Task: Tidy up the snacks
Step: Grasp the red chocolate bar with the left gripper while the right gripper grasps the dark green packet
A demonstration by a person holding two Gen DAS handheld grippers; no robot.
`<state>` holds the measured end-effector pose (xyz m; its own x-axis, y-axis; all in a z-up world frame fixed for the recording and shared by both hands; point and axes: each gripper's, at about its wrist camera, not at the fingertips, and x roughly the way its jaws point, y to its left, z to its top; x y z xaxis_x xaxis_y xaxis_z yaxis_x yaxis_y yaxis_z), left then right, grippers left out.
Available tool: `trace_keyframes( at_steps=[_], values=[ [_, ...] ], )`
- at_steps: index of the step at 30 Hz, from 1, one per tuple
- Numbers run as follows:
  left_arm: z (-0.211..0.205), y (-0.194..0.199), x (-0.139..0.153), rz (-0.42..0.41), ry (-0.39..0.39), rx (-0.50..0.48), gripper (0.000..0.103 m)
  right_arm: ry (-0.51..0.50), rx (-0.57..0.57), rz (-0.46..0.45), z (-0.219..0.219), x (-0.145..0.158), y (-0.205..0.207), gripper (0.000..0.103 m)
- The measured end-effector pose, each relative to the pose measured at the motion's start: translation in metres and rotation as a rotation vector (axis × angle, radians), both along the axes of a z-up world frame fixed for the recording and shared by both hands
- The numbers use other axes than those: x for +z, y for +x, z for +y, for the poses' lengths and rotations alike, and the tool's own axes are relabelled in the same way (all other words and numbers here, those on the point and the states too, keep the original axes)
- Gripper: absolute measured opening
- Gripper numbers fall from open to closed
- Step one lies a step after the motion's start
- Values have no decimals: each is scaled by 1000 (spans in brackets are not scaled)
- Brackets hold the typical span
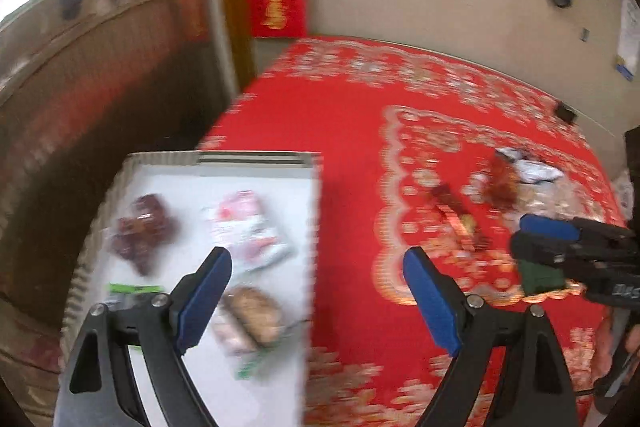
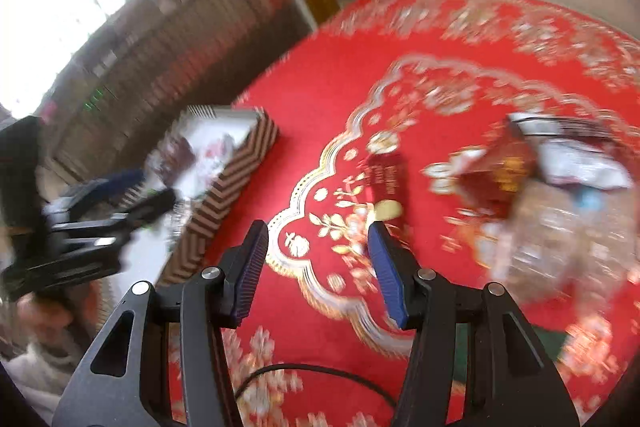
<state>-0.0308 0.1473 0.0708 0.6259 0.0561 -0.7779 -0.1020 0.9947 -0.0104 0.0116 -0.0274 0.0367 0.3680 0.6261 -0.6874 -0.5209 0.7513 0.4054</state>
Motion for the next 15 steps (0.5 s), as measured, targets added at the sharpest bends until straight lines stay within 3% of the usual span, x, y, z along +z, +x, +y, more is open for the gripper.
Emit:
trace_keyframes(
  at_steps=[4, 10, 13, 15],
  values=[
    [-34, 24, -2, 24, -52, -42, 89, -26, -78, -36, -47, 19, -16, 56],
    [-76, 67, -31, 141, -143, -43, 89, -39, -141, -35, -93, 11, -27, 56],
    [-88, 80, -40, 167, -151, -30, 89, -87, -101, -59, -94, 5, -31, 56],
    [-96, 86, -44, 175, -155, -24, 89, -176, -32, -100, -91, -1, -34, 56]
  ],
)
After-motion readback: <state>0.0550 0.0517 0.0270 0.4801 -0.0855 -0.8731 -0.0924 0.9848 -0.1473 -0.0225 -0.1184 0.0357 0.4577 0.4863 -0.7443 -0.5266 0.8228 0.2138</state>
